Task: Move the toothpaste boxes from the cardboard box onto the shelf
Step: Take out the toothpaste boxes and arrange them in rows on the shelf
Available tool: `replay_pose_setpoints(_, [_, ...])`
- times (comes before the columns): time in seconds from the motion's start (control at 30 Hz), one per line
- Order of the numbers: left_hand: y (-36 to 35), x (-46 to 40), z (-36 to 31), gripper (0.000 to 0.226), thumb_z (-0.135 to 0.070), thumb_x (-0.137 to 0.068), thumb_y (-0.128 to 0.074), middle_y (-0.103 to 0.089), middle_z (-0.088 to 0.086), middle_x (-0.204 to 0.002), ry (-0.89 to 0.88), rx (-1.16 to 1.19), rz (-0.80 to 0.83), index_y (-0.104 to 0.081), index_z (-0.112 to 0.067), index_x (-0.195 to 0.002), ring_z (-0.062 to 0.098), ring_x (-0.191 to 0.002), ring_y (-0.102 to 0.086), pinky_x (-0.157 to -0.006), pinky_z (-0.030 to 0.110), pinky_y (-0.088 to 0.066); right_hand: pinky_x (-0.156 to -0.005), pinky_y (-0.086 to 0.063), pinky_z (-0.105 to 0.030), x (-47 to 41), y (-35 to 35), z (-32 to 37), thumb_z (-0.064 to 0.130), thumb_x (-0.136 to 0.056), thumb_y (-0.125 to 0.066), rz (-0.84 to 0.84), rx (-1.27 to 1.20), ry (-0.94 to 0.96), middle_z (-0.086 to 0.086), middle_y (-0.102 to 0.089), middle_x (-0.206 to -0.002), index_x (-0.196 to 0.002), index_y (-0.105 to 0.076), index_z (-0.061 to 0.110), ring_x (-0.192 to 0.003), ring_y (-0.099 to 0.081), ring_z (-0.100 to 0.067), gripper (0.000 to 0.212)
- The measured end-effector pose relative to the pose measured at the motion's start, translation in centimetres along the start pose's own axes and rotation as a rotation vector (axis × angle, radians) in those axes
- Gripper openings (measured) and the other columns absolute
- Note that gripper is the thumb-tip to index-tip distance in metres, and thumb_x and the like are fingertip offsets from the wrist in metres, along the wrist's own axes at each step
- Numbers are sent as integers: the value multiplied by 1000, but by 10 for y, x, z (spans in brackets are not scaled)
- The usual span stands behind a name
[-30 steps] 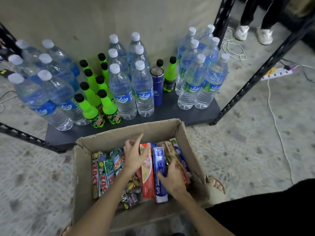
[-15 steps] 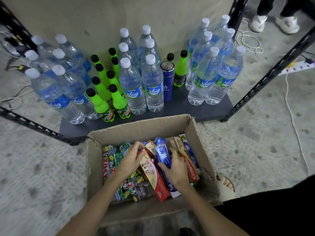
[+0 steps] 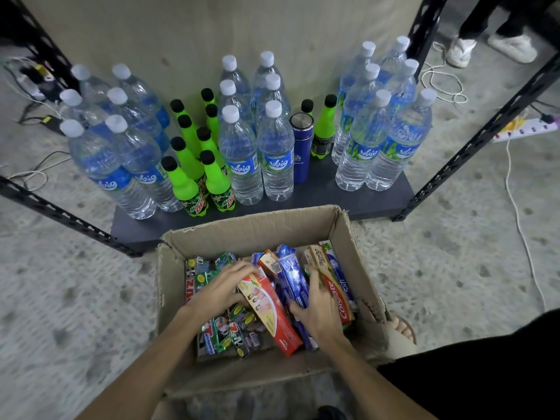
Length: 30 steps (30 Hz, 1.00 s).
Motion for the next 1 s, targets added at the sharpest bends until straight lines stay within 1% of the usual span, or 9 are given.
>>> replay_pose_setpoints(0.07, [6, 5, 0, 62, -27, -78, -83, -43, -25, -135, -13, 7, 3, -49, -39, -127, 3, -127, -42, -104, 31, -42, -81, -59, -35, -3, 5, 2, 27, -82, -82, -1, -107, 25, 1, -69, -105, -152, -18, 31, -85, -69, -13, 94])
replay_pose_setpoints(0.13, [15, 12, -2, 60, -26, -77, -84, -46, -26, -132, -27, 22, -29, -50, -39, -126, 0, -125, -46, -99, 24, -43, -91, -56, -34, -7, 13, 5, 26, -80, -82, -28, -151, 94, 4, -65, -117, -147, -28, 34, -98, -66, -11, 86])
replay_pose_setpoints(0.33, [66, 46, -12, 69, -26, -64, -92, -63, -32, -106, 95, 87, -252, -52, -47, -115, -10, -96, -60, -80, 16, -47, -96, -48, -40, -24, 49, 37, 51, -78, -72, -151, -211, 271, 8, -67, -111, -140, -56, 38, -105, -58, -16, 65])
replay_pose_setpoints(0.4, [87, 57, -16, 66, -25, -62, -92, -68, -25, -100, 125, 113, -313, -54, -44, -113, -3, -89, -65, -79, 20, -50, -93, -39, -36, -24, 69, 56, 62, -77, -62, -176, -141, 313, 12, -65, -109, -142, -53, 45, -107, -53, -12, 68])
replay_pose_setpoints(0.47, [111, 67, -24, 64, -25, -63, -93, -71, -17, -97, 153, 129, -399, -58, -39, -114, 4, -88, -66, -78, 20, -49, -92, -30, -33, -23, 92, 75, 55, -79, -64, -213, -74, 363, 15, -62, -112, -144, -48, 49, -111, -50, -10, 67])
replay_pose_setpoints(0.6, [156, 89, -47, 58, -26, -69, -91, -68, -22, -100, 168, 102, -559, -58, -37, -116, -9, -93, -60, -74, 9, -42, -92, -24, -29, -22, 149, 109, 47, -85, -68, -284, -44, 475, 20, -57, -114, -147, -43, 51, -110, -47, -4, 67])
replay_pose_setpoints(0.73, [201, 108, -69, 51, -32, -75, -87, -69, -19, -99, 166, 106, -672, -55, -39, -115, -6, -89, -63, -71, 14, -47, -94, -20, -18, -16, 218, 143, 57, -87, -59, -298, -29, 617, 19, -57, -117, -150, -40, 45, -109, -43, 1, 67])
replay_pose_setpoints(0.83, [241, 119, -86, 52, -29, -73, -87, -71, -14, -95, 141, 117, -764, -56, -38, -114, 3, -87, -65, -80, 30, -53, -96, -22, -25, -9, 276, 171, 46, -87, -70, -276, -49, 679, 21, -60, -116, -151, -35, 29, -112, -50, -4, 75])
replay_pose_setpoints(1.0, [326, 143, -133, 52, -34, -69, -86, -71, -21, -97, 72, 65, -902, -58, -41, -112, 7, -87, -68, -80, 32, -52, -106, -40, -45, 6, 365, 212, 54, -85, -65, -322, -13, 822, 34, -55, -119, -126, -45, 43, -118, -56, -2, 48])
Point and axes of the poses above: each hand's wrist, its own x-axis away from the middle knuckle, its own y-axis out of the back of the hand, z = x × y, the point moved 1 cm from there along -x, towards the middle knuckle
